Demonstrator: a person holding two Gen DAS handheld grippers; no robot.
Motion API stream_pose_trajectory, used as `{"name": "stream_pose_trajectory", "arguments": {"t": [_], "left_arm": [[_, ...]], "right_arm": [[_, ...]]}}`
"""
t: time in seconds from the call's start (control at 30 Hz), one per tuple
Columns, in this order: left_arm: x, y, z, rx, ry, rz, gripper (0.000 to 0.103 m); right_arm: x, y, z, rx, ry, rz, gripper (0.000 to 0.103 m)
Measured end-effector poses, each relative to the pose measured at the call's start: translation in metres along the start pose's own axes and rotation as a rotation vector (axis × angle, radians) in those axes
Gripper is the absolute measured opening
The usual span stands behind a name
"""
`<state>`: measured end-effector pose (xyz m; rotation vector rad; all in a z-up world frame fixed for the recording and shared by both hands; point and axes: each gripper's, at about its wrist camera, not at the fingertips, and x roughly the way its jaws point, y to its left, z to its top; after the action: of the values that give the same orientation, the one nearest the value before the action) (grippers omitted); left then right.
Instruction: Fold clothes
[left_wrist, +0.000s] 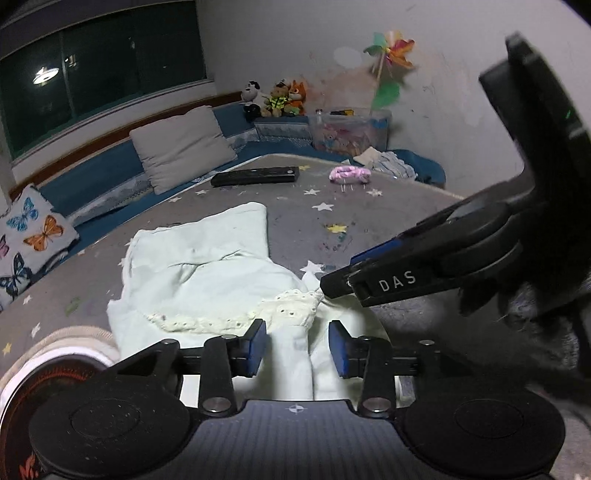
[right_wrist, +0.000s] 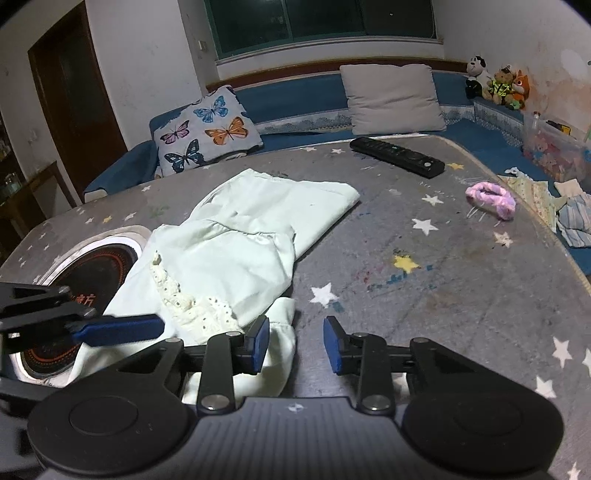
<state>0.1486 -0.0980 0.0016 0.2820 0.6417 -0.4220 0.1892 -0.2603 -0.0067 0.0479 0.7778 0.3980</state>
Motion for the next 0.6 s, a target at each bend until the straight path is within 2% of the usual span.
{"name": "stream_pose_trajectory", "arguments": {"t": [0.07, 0.1, 0.13, 0.17, 0.27, 0.53, 0.57, 0.6], "left_arm": [[0.008, 0.0, -0.001, 0.005, 0.017, 0.01, 0.041], [0.013, 0.0, -0.001, 0.008, 0.026, 0.015, 0.036], [0.014, 0.005, -0.002, -0.013, 0.028, 0.012, 0.02], [0.014, 0.01, -0.002, -0.035, 0.029, 0.008, 0.013], [0.006, 0.027, -0.002, -0.1, 0.004, 0.014, 0.01], [-0.042, 0.072, -0.004, -0.235, -0.102, 0.145, 0.009], [-0.048, 0.079, -0.006, -0.259, -0.109, 0.163, 0.009], [-0.054, 0.086, -0.008, -0.28, -0.116, 0.18, 0.009]], "right_arm": [[0.0, -0.001, 0.0, -0.002, 0.003, 0.001, 0.032], [0.0, -0.002, -0.001, -0.003, 0.006, 0.002, 0.032], [0.001, -0.002, -0.001, -0.004, 0.009, 0.003, 0.032], [0.001, -0.002, -0.001, -0.007, 0.009, 0.005, 0.032], [0.002, -0.001, -0.001, -0.014, 0.011, 0.009, 0.032], [0.014, 0.014, -0.007, -0.054, 0.017, -0.005, 0.032], [0.014, 0.018, -0.008, -0.068, 0.012, -0.014, 0.03], [0.015, 0.02, -0.009, -0.074, 0.009, -0.016, 0.023]]}}
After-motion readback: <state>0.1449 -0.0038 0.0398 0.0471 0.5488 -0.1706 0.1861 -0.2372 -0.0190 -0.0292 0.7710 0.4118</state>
